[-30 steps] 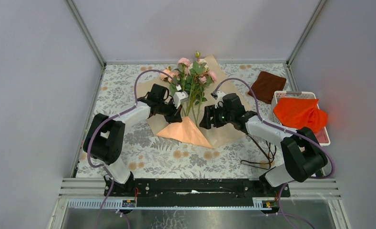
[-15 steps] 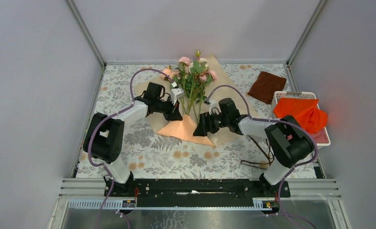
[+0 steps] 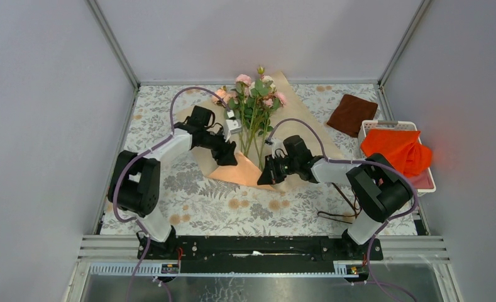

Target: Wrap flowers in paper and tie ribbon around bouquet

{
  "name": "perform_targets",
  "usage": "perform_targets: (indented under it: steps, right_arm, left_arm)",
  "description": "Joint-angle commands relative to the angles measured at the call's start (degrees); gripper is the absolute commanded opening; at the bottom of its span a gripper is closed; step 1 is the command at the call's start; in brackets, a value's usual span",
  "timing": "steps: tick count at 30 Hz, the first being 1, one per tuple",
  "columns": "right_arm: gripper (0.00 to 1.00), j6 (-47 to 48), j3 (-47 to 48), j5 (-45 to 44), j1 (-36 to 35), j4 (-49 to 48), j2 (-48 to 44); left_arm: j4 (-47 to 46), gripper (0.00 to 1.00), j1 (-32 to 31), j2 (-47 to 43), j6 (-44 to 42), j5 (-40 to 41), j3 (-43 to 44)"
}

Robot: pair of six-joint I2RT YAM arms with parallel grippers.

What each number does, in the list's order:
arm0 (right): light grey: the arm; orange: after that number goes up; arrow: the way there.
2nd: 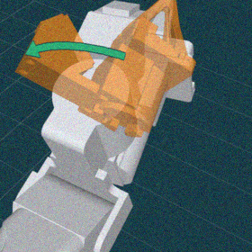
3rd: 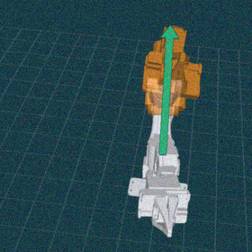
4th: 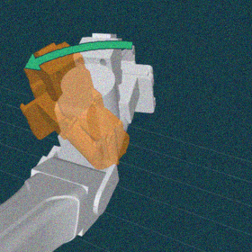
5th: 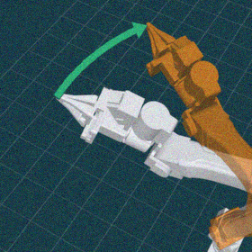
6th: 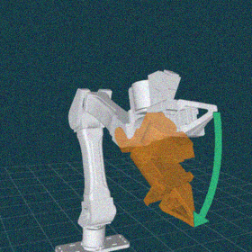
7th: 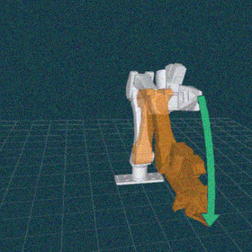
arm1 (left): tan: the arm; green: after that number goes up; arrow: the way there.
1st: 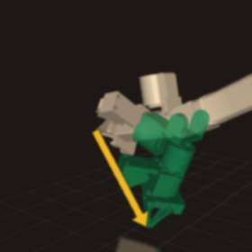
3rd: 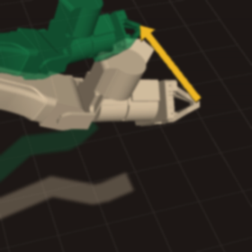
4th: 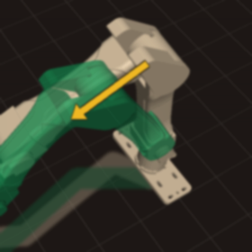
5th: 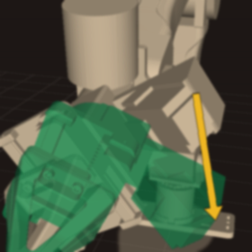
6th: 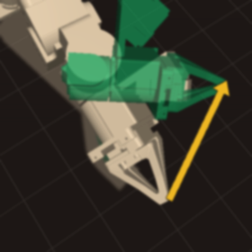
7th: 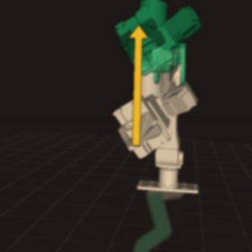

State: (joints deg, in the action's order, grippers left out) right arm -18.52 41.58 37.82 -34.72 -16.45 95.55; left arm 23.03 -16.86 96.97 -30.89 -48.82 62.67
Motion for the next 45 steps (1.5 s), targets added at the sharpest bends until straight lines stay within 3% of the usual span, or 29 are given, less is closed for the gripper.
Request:
perform_targets:
  steps: [1, 6, 11, 12, 17, 21, 29, 33, 36, 45]
  right_arm:
    - [0.00, -1.3, 0.3, -1.2, 0.1, -2.0, -2.2]
    - [0.00, -1.0, 1.0, -1.0, 0.1, -1.2, -2.6]
    - [0.00, -0.8, 1.2, -0.6, 0.1, 0.0, -3.0]
    - [0.00, -0.6, 1.2, -0.6, 0.0, 0.3, -3.4]
    - [0.00, 0.0, 0.4, -0.2, 0.0, 2.8, -5.6]
    - [0.00, 0.9, -0.3, 1.4, -2.3, 6.5, -7.3]
    - [0.00, 1.6, -1.3, 7.5, -6.6, 15.0, -13.6]
    - [0.00, -1.4, 0.1, 2.6, -3.3, 15.1, -11.3]
    - [0.00, -3.6, 0.6, -0.1, 1.5, 12.8, -8.0]
    - [0.00, -1.6, 4.4, -0.6, 3.0, 11.0, 1.9]
  left_arm:
    - [19.9, 0.76, 0.6, -4.0, -25.3, 9.0, -0.3]
    - [16.8, 0.89, 0.5, -6.7, -30.8, 15.2, -8.2]
    - [9.0, 0.83, 0.5, -5.9, -26.8, 16.0, -11.0]
    - [8.9, 0.79, 0.5, -5.6, -26.7, 15.3, -11.2]
    - [12.0, 0.30, 0.4, -6.3, -26.7, 12.6, -12.6]
    - [18.7, 0.00, 0.2, -10.4, -29.3, 9.4, -15.1]
    - [35.1, 0.00, -0.6, -17.9, -36.0, 7.5, -16.4]
    - [34.7, 0.00, -0.4, -14.4, -31.9, 6.6, -14.3]
    - [29.2, 0.00, 0.9, -9.5, -24.8, 8.7, -11.9]
    - [21.9, 0.29, 3.8, 0.1, -15.9, 9.2, -6.8]
